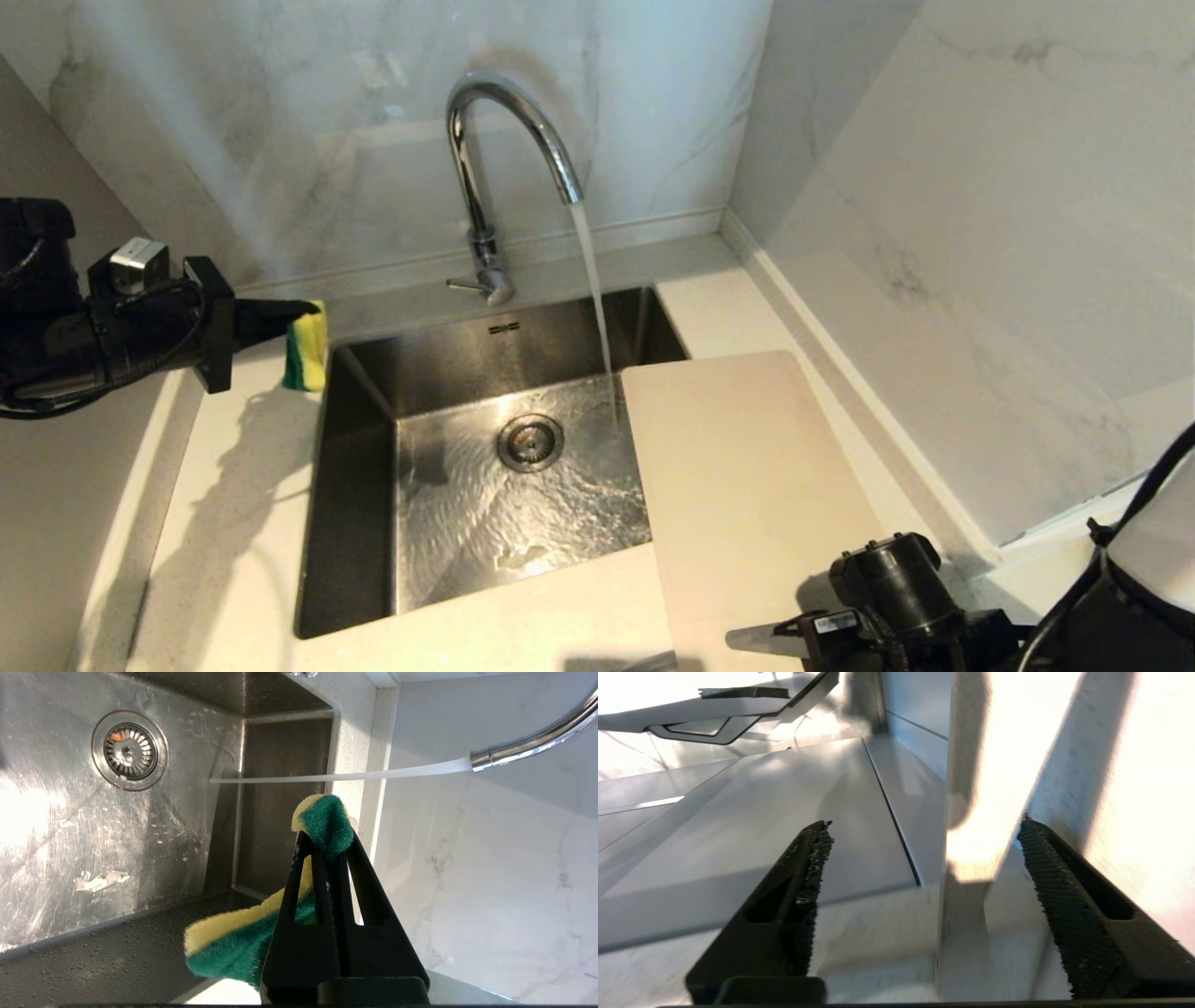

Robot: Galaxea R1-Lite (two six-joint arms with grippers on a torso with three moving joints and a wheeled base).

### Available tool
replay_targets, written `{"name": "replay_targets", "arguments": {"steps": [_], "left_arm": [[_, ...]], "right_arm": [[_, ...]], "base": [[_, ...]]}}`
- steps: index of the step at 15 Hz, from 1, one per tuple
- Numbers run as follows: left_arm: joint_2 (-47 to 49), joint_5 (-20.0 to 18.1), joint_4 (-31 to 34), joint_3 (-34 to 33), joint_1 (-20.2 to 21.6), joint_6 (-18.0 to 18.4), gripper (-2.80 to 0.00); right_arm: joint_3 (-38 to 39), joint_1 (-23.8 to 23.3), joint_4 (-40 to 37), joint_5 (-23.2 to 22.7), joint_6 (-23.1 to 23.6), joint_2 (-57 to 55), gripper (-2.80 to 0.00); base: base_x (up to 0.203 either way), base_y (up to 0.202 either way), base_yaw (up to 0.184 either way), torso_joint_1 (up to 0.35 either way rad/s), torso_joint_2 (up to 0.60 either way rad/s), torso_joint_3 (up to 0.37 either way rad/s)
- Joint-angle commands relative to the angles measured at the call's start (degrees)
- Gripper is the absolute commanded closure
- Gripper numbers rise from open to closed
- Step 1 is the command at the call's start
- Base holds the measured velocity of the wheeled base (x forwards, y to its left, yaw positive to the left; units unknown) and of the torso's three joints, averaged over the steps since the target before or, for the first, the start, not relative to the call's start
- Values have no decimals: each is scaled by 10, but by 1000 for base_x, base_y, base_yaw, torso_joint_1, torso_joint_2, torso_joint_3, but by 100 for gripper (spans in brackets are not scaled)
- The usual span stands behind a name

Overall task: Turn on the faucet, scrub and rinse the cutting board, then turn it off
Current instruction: Put down the cleaning cloth

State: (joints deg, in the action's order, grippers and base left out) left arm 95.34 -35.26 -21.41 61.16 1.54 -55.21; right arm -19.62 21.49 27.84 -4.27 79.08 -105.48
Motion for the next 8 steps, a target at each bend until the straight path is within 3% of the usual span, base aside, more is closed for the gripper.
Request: {"name": "replay_targets", "arguments": {"steps": [1, 6, 8], "left_arm": [[-2, -3, 0, 0, 0, -3, 0], [-16, -3, 0, -3, -3, -3, 0], [-18, -3, 0, -3, -6, -3, 0]], "right_arm": [[23, 1, 1, 0, 4, 52, -280], [38, 1, 1, -4, 4, 148, -280], [36, 1, 1, -42, 4, 173, -280]], "base": [[0, 0, 0, 0, 0, 0], [0, 0, 0, 0, 0, 0], [0, 0, 0, 0, 0, 0]]}}
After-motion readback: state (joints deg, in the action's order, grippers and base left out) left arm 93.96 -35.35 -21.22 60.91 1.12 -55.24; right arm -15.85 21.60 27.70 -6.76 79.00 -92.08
